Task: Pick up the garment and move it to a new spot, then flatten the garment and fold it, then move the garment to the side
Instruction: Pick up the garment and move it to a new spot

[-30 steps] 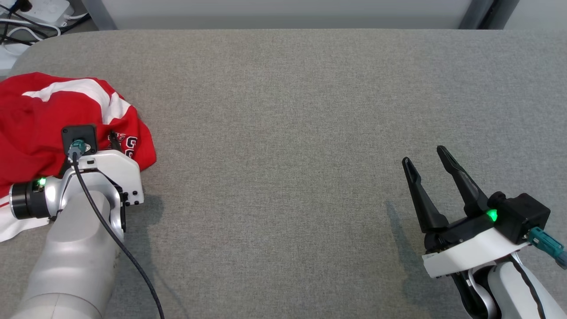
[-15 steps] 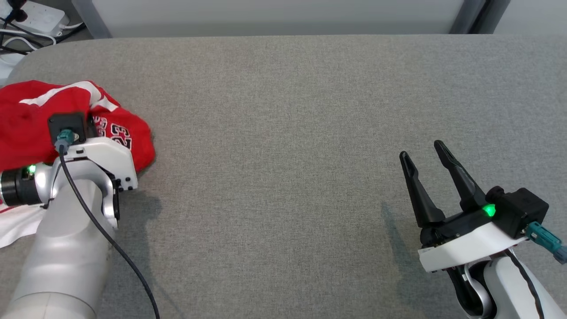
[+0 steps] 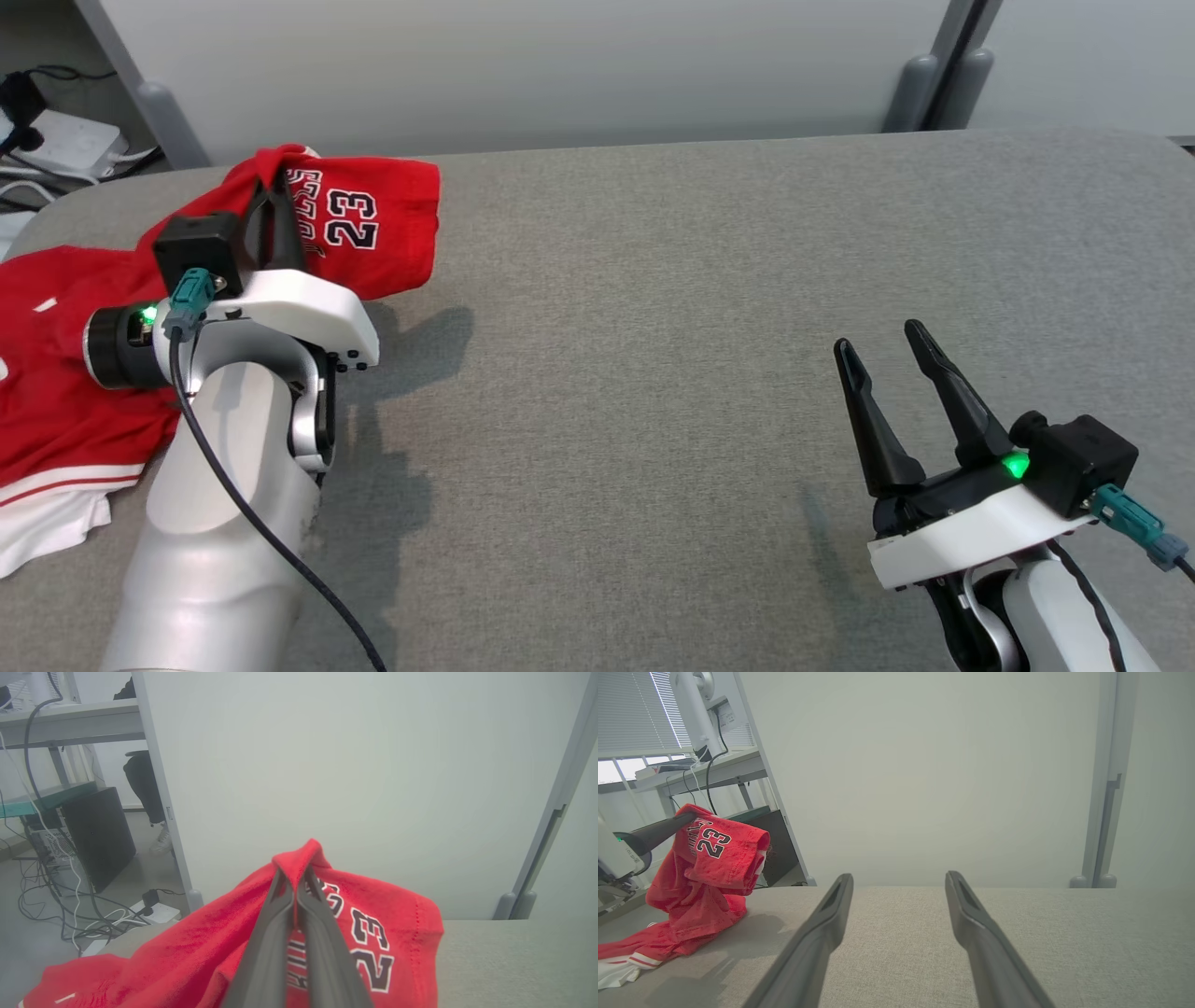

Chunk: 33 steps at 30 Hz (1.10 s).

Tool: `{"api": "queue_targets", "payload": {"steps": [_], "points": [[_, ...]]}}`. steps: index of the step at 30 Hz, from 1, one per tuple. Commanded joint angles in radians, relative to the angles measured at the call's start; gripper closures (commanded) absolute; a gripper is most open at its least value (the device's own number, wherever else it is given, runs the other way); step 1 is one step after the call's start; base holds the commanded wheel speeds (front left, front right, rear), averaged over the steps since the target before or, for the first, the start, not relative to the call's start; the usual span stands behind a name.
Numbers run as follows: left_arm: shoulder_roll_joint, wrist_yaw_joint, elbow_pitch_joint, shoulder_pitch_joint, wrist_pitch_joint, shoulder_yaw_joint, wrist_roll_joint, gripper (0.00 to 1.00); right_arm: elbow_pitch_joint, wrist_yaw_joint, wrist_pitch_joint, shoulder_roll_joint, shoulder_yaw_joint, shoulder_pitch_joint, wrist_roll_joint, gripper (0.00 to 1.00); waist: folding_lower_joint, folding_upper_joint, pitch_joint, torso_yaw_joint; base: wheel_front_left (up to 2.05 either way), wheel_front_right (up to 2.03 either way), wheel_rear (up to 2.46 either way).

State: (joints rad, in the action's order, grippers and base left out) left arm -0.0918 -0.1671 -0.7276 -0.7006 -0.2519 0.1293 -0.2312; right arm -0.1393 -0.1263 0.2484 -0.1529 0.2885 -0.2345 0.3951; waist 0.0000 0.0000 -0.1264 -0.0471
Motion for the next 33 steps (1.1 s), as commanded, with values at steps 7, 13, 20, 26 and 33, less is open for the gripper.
{"api": "queue_targets", "payload": {"steps": [7,13,20,26,33], "points": [[0.022,0.062,0.087,-0.043,-0.010,0.039,-0.010,1.00,0.018,-0.004,0.013,0.017,0.012,0.009,-0.001,0.00,0.0000,0.0000,0.050,-0.105,0.00,0.00,0.00],[0.040,0.078,0.119,-0.080,-0.010,0.154,-0.023,1.00,0.012,-0.004,0.013,0.022,0.014,0.018,0.001,0.00,0.0000,0.0000,0.075,-0.168,0.00,0.00,0.00],[0.041,0.025,0.157,-0.087,-0.010,0.342,-0.139,1.00,0.013,-0.004,0.013,0.026,0.013,0.018,0.005,0.00,0.0000,0.0000,0.075,-0.204,0.00,0.00,0.00],[0.041,-0.027,0.169,-0.084,-0.010,0.372,-0.140,1.00,0.018,-0.004,0.013,0.024,-0.007,0.032,-0.001,0.00,0.0000,0.0000,0.072,-0.175,0.00,0.00,0.00],[0.041,-0.032,0.175,-0.006,-0.006,0.385,-0.145,1.00,0.022,-0.004,0.013,0.027,-0.010,0.036,-0.008,0.00,0.0000,0.0000,0.066,-0.139,0.00,0.00,0.00]]}}
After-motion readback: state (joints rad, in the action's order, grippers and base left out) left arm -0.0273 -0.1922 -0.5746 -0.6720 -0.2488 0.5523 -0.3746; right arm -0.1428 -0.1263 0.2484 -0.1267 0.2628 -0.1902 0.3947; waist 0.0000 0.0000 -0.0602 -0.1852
